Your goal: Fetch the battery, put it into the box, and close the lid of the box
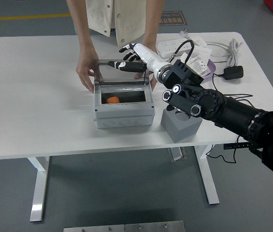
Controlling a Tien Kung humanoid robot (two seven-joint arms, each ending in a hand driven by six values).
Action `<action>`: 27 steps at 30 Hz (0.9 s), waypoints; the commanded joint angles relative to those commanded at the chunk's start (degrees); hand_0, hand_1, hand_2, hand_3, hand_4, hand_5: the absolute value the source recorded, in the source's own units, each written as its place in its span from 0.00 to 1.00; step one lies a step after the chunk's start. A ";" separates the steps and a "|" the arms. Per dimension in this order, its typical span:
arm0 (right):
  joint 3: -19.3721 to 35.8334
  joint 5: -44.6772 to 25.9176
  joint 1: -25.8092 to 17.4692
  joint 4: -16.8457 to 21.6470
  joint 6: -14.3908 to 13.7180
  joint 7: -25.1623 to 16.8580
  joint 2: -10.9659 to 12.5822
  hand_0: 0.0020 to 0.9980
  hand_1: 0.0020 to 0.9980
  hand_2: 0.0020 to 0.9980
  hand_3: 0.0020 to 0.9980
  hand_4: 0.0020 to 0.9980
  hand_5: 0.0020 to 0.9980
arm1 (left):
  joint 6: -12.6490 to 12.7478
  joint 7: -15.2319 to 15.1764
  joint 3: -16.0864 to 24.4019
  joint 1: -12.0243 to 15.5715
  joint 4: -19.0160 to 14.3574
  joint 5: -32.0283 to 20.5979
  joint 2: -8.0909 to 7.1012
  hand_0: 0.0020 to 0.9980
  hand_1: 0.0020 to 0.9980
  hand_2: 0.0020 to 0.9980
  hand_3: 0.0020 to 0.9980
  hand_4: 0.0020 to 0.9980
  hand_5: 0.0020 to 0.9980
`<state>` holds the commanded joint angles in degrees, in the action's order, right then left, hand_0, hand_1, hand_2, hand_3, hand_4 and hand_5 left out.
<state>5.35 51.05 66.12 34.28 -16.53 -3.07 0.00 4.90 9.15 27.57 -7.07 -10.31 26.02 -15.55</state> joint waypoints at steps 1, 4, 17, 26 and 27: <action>0.07 0.44 -0.06 0.37 0.03 0.11 0.00 0.77 0.69 0.71 0.78 0.93 0.72 | 0.02 -0.03 -0.05 0.02 0.00 -0.10 0.02 0.57 0.63 0.61 0.57 0.65 0.00; 0.71 2.63 -0.16 2.37 0.13 0.83 0.00 0.78 0.69 0.71 0.78 0.92 0.72 | 0.07 -0.07 -0.06 0.21 0.00 -0.35 0.13 0.57 0.63 0.61 0.57 0.65 0.00; 2.15 11.74 -1.60 12.86 1.54 4.26 2.11 0.79 0.70 0.71 0.78 0.92 0.72 | 0.24 -0.38 -0.19 1.16 0.00 -1.60 0.42 0.57 0.63 0.61 0.57 0.65 0.00; 2.87 14.85 -2.85 17.04 2.63 5.73 4.72 0.78 0.70 0.71 0.78 0.92 0.72 | 0.32 -0.45 -0.27 1.53 0.00 -1.98 0.69 0.57 0.63 0.61 0.57 0.65 0.00; 2.93 15.18 -3.03 17.41 2.77 5.90 4.94 0.78 0.69 0.71 0.79 0.92 0.73 | 0.34 -0.41 -0.08 1.53 0.00 -1.77 0.71 0.57 0.63 0.61 0.57 0.65 0.00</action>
<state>8.28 66.22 63.09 51.69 -13.76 2.83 4.94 5.24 8.74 27.48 -5.54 -10.31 24.24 -14.84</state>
